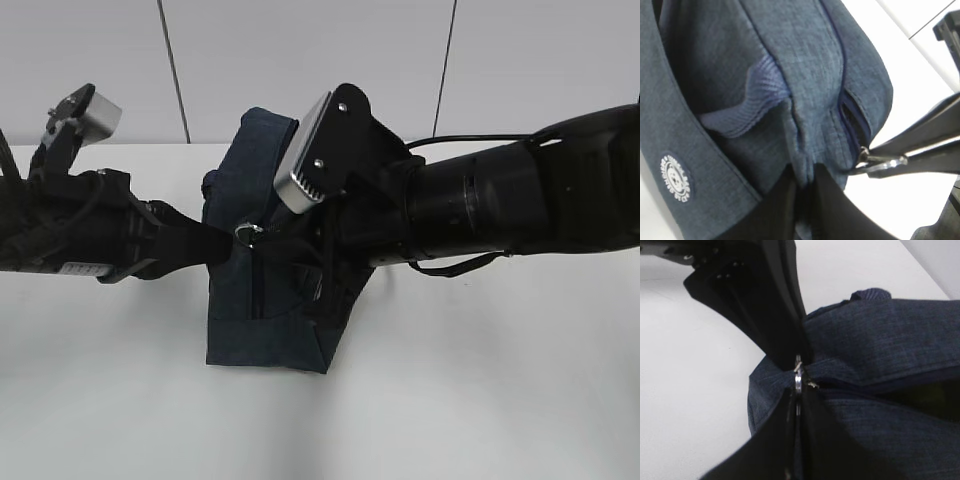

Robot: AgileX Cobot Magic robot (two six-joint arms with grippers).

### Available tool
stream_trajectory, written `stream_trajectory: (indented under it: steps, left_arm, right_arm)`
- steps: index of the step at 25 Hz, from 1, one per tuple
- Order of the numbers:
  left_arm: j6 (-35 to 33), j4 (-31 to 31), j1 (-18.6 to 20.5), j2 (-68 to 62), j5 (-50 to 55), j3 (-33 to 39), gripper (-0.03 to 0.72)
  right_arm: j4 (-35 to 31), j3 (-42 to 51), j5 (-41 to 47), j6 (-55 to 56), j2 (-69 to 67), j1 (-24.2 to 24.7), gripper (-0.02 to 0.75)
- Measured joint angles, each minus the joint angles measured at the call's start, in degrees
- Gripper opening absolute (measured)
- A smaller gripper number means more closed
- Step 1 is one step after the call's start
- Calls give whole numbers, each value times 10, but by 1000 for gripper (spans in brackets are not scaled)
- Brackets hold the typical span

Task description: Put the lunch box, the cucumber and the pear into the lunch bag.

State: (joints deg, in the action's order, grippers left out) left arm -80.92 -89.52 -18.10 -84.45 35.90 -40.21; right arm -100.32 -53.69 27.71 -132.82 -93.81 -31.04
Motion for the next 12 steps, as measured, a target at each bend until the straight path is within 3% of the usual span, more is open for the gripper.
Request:
stream_trajectory:
  steps: [12]
  left_arm:
    - [0,4,0,0,1,0,6]
  right_arm:
    - [0,-5,0,-1,0,0,0]
